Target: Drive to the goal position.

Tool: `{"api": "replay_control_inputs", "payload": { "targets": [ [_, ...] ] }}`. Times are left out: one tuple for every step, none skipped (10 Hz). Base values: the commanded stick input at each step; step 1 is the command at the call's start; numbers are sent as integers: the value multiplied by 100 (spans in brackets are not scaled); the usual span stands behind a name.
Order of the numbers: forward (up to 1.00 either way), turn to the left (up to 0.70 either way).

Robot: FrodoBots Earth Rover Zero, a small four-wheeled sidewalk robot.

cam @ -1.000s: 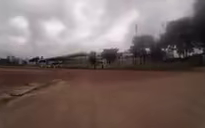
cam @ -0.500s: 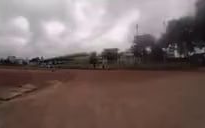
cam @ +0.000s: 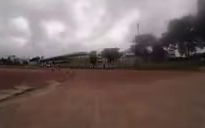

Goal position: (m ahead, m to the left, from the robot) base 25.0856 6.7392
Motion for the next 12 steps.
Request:
{"api": "replay_control_inputs", "payload": {
  "targets": [
    [70, 0],
    [70, 0],
    [70, 0],
    [70, 0],
    [70, 0],
    [70, 0],
    [70, 0],
    [70, 0],
    [70, 0],
    [70, 0],
    [70, 0],
    [70, 1]
  ]
}}
